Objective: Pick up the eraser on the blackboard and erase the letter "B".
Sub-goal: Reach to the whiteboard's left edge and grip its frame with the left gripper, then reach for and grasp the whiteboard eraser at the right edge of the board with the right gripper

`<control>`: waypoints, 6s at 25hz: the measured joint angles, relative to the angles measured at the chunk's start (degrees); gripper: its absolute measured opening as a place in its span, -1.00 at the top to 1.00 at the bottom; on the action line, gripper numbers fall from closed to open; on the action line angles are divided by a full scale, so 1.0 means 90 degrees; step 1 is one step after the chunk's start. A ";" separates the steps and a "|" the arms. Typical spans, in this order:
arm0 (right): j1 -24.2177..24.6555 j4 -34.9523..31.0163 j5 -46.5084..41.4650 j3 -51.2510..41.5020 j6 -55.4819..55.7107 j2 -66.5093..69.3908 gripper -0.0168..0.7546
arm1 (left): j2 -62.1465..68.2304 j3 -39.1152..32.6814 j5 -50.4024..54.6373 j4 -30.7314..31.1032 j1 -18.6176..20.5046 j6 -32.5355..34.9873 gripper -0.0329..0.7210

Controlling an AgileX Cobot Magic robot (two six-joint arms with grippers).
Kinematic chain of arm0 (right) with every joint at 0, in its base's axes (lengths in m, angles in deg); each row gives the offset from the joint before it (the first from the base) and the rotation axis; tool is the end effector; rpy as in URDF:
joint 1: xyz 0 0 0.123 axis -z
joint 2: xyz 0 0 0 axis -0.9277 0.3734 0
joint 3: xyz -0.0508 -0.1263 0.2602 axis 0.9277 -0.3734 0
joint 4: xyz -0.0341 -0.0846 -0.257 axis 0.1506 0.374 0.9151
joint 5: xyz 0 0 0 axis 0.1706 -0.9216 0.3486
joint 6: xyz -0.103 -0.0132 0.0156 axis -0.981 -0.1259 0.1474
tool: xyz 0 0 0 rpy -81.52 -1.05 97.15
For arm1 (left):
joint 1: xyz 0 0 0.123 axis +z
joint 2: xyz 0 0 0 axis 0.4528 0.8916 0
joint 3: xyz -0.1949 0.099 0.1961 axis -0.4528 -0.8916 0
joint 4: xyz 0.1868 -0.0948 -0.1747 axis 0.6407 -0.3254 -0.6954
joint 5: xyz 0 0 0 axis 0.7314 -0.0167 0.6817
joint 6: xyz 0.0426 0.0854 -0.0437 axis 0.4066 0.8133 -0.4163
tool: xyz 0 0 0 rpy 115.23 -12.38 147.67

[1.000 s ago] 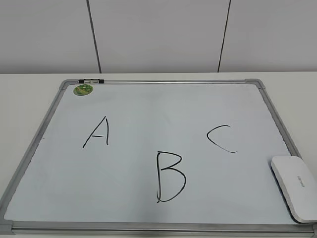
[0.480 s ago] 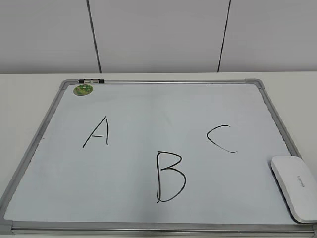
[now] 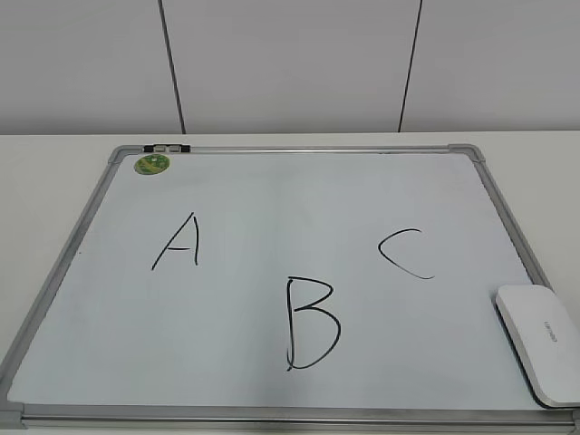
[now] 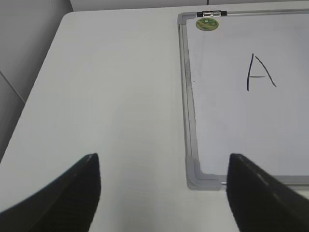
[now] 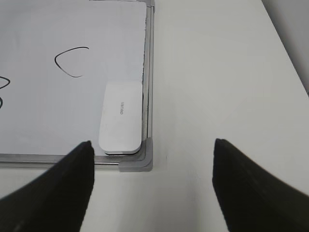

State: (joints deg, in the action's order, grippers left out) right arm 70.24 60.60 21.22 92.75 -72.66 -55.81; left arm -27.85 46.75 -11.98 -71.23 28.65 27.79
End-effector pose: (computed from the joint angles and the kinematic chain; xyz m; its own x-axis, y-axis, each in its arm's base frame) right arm 0.0104 -0.0017 0.2748 -0.5104 -0.0623 -0.8577 0.0066 0.9971 -0.0764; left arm 0.0292 0.0014 0.2959 -0.5134 -0.0127 -0.8581 -0.0330 0.9994 0.0049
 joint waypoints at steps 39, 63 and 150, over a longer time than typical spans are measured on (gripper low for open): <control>0.0000 0.0000 0.0000 0.0000 0.0000 0.0000 -0.56 | 1.0561 0.3943 -0.1969 -0.0381 -0.0322 0.0000 -0.53; 0.0000 0.0000 0.0000 0.0000 0.0000 0.0000 -0.56 | 1.2310 0.5641 -0.0939 -0.0520 -0.0322 0.0673 -0.21; 0.0000 -0.1382 0.1497 0.1311 -0.0596 0.8074 -0.70 | 1.2966 0.5791 -0.1025 -0.1090 -0.0287 0.0628 0.88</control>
State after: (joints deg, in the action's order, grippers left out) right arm 70.24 48.17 34.69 104.54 -78.03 16.85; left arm 88.85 98.87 -21.21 -81.04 26.06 33.44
